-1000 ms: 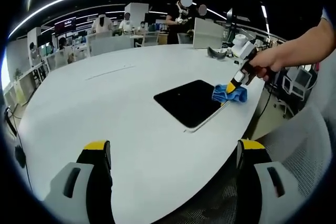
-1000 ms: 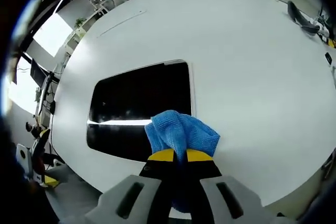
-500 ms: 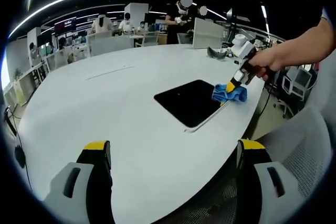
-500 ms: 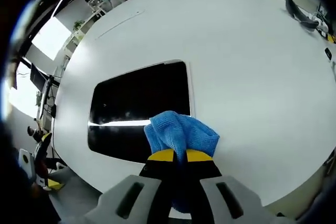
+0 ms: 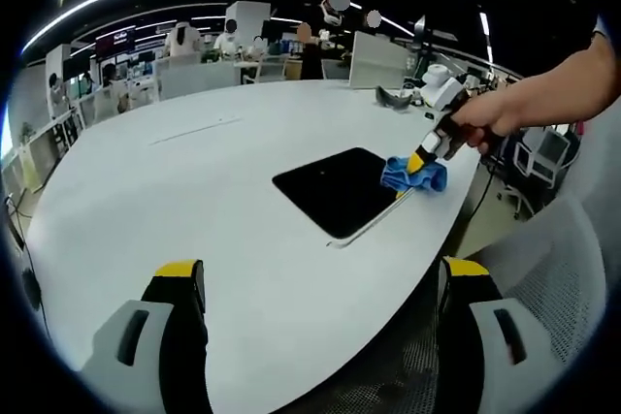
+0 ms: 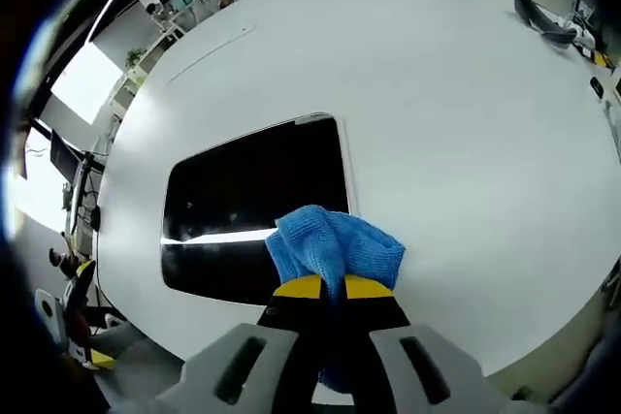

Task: Wipe the mirror surface with the cleaning cloth until all visible marks leave the cleaned area.

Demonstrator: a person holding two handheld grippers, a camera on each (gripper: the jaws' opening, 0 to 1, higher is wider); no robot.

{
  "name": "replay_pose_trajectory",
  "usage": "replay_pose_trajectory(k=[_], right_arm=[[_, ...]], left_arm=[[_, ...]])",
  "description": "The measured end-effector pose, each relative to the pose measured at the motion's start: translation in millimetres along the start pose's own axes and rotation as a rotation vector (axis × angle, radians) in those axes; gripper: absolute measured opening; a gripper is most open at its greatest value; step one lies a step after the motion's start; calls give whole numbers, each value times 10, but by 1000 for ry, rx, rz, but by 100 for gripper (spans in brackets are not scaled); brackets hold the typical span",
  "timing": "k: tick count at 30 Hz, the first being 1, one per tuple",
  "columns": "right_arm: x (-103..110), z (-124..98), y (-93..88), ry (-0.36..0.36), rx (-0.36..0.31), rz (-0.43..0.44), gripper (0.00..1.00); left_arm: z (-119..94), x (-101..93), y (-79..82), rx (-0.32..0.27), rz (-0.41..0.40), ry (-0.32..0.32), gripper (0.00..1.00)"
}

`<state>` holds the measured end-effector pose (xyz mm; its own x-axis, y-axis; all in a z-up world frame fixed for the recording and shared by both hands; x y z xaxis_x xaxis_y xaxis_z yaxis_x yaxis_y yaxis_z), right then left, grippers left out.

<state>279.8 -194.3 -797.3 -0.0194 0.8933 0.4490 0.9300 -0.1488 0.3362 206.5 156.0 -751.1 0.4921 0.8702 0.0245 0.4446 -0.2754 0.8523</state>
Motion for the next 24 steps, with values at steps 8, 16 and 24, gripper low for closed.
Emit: replay_pose_trajectory(k=[8, 16, 24], right_arm=[[25, 33, -7, 0, -4, 16, 0], [53, 40, -17, -15, -13, 25, 0], [72, 56, -22, -16, -20, 29, 0]], left_arm=[[-23, -20, 64, -15, -17, -23, 99], [-25, -20, 42, -8, -10, -18, 99], [-25, -41, 44, -9, 3, -22, 99]])
Point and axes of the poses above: the point that each gripper's makers call its tool centre point, and the gripper's own axes: z roughly forward along the fingers, x roughly to its left, y roughly out of its top, the point moved 8 cm from there along -z, roughly backward along the fingers, and after that the axes turned 14 degrees about y, right-handed, at the moved point
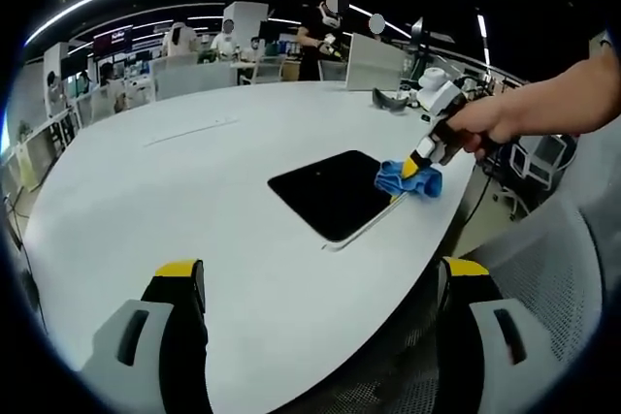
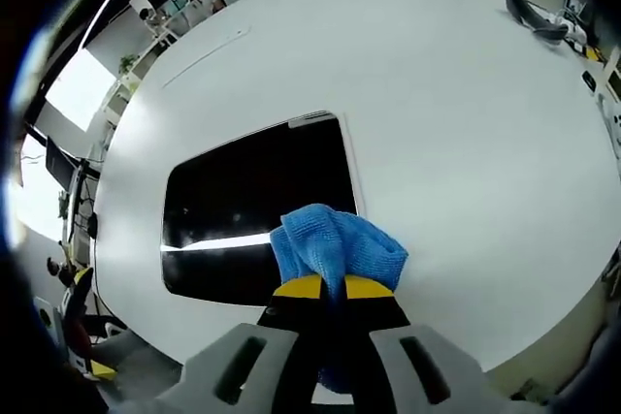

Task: Wipe the mirror surface with the cleaning cloth until all visible marks leave the cleaned area.

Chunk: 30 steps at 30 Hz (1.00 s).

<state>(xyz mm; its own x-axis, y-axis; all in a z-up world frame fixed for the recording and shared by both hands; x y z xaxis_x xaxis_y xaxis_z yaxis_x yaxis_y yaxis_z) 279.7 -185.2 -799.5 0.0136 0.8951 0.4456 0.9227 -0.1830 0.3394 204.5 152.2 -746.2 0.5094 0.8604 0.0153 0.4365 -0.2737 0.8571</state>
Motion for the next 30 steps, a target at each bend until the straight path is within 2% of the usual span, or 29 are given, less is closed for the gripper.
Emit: replay_pose_trajectory(k=[23, 30], right_arm=[[320, 112, -77, 28, 16, -37, 0], [405, 141, -98, 39, 9, -32, 0]], left_arm=[[10, -4, 2, 5, 2, 3, 99], [2, -29, 37, -14, 3, 5, 99]])
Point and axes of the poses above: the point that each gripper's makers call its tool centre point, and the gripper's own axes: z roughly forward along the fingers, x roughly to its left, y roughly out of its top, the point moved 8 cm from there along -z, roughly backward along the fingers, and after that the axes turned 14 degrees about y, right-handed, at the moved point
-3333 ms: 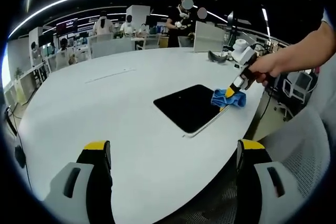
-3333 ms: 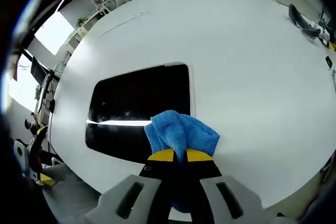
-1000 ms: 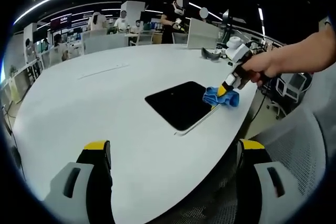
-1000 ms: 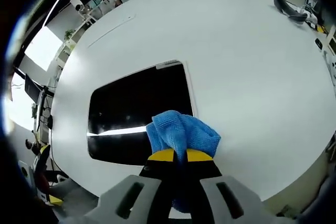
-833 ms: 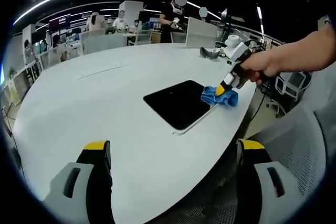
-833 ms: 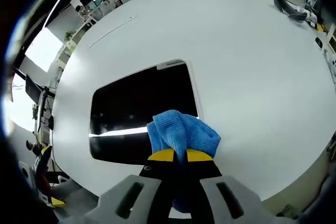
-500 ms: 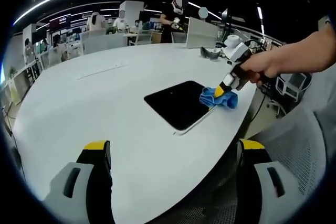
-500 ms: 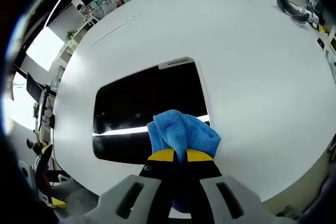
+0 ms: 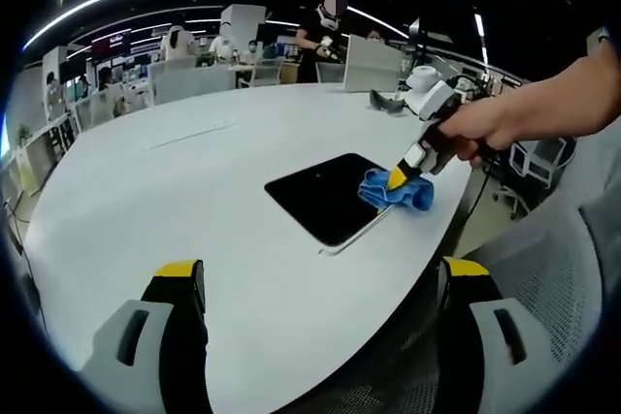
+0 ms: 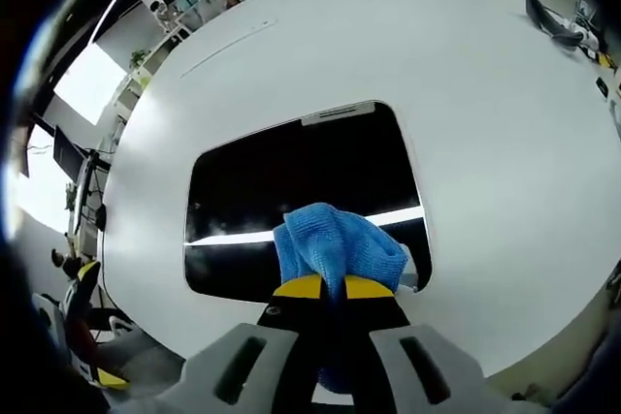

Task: Wipe the mirror surface with the cleaning cloth until all visible marks leave the cleaned area.

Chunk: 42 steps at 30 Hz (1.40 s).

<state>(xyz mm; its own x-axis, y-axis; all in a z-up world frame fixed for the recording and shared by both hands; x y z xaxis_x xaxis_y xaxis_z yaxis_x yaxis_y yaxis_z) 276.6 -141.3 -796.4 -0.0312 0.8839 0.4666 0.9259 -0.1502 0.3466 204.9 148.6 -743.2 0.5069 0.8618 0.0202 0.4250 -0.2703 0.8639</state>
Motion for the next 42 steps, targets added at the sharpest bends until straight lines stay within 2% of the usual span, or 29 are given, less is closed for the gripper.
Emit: replay_pose_trajectory(k=[17, 26, 34, 42], right_arm=[[196, 122, -19, 32, 7, -12, 0], [353, 245, -12, 56, 18, -30, 0], [475, 310, -14, 71, 28, -48, 0], [588, 388, -14, 89, 37, -57, 0]], left_arm=[[-7, 46, 15, -14, -13, 32, 99], [6, 34, -6, 8, -32, 11, 99], [-5, 38, 36, -16, -56, 4, 99], [18, 33, 15, 2, -61, -1, 99]])
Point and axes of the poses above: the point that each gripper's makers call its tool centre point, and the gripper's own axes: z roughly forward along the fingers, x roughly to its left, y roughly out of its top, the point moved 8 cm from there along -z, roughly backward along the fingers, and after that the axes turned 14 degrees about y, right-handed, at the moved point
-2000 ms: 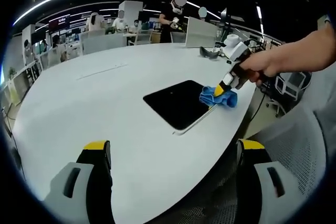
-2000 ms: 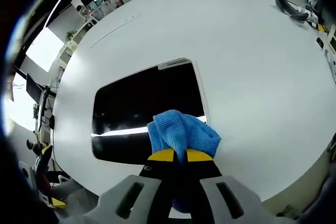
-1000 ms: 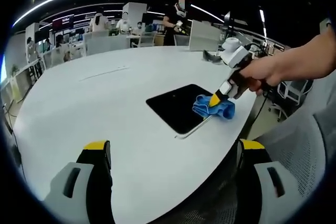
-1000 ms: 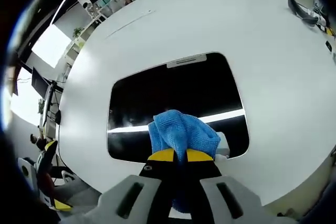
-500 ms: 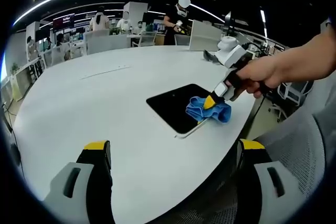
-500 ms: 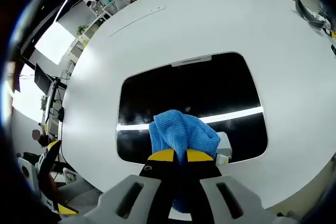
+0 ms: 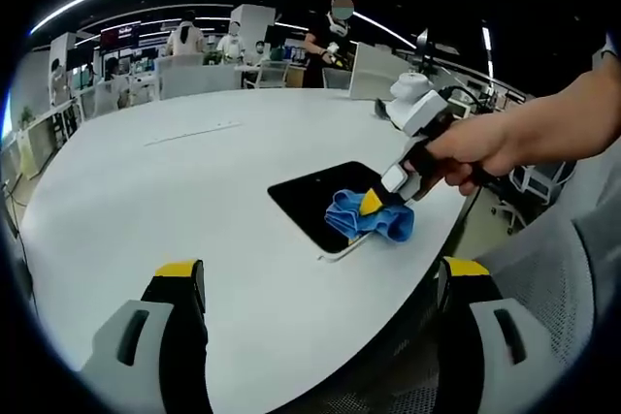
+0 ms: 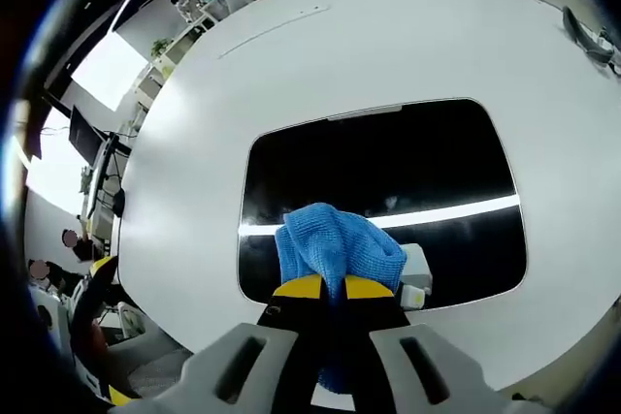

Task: Wipe the mirror surface with the cleaning cloth until all visible marks leave the cleaned area.

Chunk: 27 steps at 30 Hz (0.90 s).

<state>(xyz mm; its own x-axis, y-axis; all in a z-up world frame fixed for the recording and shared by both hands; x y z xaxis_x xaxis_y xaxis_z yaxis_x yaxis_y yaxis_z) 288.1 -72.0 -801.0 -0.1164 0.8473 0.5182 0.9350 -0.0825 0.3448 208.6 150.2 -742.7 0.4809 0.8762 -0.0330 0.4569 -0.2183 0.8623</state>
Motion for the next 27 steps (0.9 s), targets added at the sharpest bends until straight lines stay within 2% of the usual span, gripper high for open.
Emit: replay_pose_trajectory(k=[27], right_arm=[[325, 217, 26, 22, 21, -65, 1]], left_arm=[[9, 10, -12, 8, 11, 9, 99]])
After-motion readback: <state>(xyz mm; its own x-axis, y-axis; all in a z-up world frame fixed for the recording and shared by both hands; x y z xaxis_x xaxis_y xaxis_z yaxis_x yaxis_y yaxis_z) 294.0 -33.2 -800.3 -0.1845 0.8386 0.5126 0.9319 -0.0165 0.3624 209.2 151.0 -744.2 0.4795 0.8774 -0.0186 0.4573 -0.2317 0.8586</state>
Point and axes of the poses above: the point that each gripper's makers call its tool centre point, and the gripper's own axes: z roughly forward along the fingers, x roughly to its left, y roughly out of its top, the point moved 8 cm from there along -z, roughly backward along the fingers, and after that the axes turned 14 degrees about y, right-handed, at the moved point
